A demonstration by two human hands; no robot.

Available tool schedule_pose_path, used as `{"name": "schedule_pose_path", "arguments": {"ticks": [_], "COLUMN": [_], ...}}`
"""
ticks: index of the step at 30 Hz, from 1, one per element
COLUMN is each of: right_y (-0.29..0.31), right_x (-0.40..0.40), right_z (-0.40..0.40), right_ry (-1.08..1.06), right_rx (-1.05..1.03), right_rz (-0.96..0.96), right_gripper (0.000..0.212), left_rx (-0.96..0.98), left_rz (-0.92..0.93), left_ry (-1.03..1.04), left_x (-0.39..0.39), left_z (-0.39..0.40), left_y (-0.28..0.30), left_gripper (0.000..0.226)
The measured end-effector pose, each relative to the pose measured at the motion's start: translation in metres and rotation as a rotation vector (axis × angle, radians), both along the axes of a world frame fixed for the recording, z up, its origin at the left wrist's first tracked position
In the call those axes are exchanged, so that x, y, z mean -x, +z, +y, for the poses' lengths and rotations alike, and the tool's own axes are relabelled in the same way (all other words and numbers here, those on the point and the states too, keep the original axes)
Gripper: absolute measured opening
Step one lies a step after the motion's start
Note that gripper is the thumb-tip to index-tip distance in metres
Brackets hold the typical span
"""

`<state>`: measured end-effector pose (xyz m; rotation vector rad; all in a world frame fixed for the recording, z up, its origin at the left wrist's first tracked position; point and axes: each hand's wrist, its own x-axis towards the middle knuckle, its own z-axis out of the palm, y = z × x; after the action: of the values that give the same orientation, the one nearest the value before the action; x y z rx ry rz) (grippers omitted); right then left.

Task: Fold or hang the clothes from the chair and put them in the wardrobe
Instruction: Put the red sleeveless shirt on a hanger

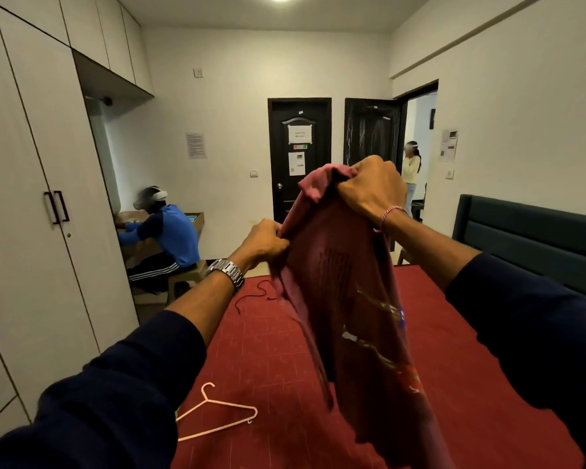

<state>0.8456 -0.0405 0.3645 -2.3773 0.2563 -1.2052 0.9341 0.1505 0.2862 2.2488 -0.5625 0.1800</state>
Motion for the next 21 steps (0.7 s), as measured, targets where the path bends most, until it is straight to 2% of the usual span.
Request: {"name": "schedule_pose_path", "arguments": {"ticks": [4,8,11,13,14,15,16,17,18,19,21], "right_y": [0.008,0.006,0.002,0.000,-0.001,-0.001,-0.001,-0.002,-0.003,-0.004,-0.011], "right_x": [0.002,-0.004,-0.005,-0.002,-0.001,0.000,-0.001,-0.001,-0.003,-0.004,-0.009], "right_z": [-0.024,-0.051,-0.059,-0.055,-0.051,-0.046,-0.041,-0.035,-0.029,-0.025,-0.023], "right_ry": [-0.030,0.138,0.307,0.384,0.413,0.439,0.470,0.516,0.565,0.601,0.605], "right_rx": [-0.120,-0.196,-0.193,-0.133,-0.097,-0.059,-0.016,0.022,0.047,0.054,0.012], "right_rz": [-0.058,-0.038,-0.012,0.050,0.077,0.103,0.133,0.165,0.194,0.210,0.177], "right_gripper": [0.050,0.048,0.036,0.032,0.033,0.032,0.028,0.023,0.017,0.011,0.009], "left_rx": [0.057,0.108,0.232,0.453,0.520,0.506,0.426,0.346,0.288,0.246,0.136], "left_rz": [0.051,0.016,-0.028,0.106,0.169,0.178,0.148,0.105,0.056,0.015,-0.015], "left_ry": [0.104,0.039,0.020,-0.135,-0.234,-0.307,-0.352,-0.376,-0.383,-0.386,-0.452], "left_x": [-0.017,-0.014,-0.008,-0.001,0.001,0.003,0.006,0.010,0.016,0.017,0.019], "left_z": [0.010,0.007,0.003,-0.005,-0.010,-0.016,-0.022,-0.030,-0.038,-0.043,-0.045], "left_y": [-0.019,-0.017,-0.004,0.008,0.017,0.025,0.034,0.040,0.045,0.050,0.059], "left_gripper": [0.018,0.033,0.026,0.011,0.026,0.055,0.082,0.098,0.099,0.084,0.031]}}
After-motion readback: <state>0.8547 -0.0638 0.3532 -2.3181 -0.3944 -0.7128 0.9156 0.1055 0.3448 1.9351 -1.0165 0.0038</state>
